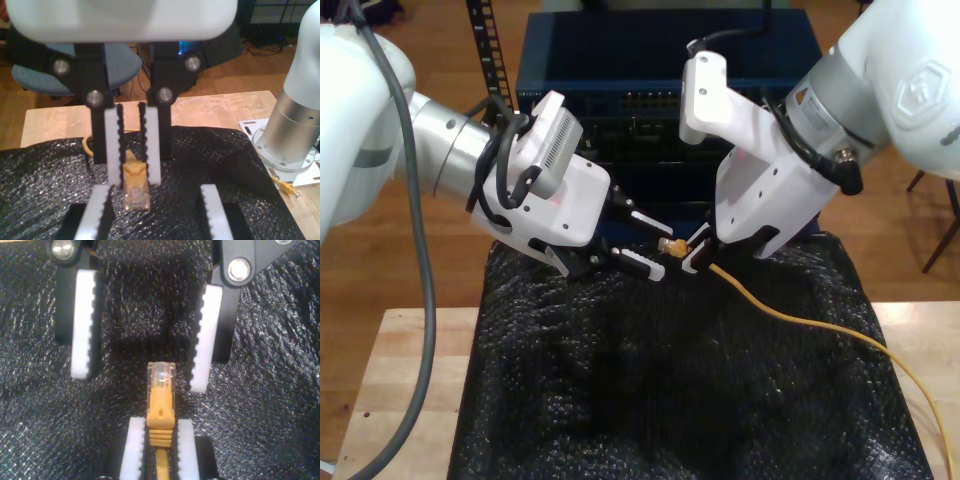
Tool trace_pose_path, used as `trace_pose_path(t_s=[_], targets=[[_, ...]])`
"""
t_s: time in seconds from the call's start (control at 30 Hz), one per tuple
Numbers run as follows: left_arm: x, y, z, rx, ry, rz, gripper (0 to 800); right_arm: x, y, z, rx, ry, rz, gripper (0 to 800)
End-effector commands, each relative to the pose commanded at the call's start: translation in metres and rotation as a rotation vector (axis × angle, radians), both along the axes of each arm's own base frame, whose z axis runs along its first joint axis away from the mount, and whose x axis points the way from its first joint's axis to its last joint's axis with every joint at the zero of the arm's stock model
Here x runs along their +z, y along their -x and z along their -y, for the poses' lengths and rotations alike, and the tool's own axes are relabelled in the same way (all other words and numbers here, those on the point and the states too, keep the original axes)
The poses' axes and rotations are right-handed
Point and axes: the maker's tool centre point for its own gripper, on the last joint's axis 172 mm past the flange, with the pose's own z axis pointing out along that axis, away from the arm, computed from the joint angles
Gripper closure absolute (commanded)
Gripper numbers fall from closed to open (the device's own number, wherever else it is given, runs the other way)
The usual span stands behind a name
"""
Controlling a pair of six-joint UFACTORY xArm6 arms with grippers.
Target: Grab the cable and plug it in
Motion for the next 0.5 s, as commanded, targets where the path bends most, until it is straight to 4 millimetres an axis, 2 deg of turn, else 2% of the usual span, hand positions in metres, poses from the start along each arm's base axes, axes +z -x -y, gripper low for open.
trace_pose_path(t_s=[0.4,0.5], targets=[[-0.0004,-0.0006,0.0000,0.003,0.000,0.000,505,-0.0002,0.0004,0.0000,0.001,0.000,-0.001,796],[0.0000,-0.0012,-0.0006,0.006,0.000,0.002,551,0.0000,0.0005,-0.0003,0.000,-0.001,-0.002,797]])
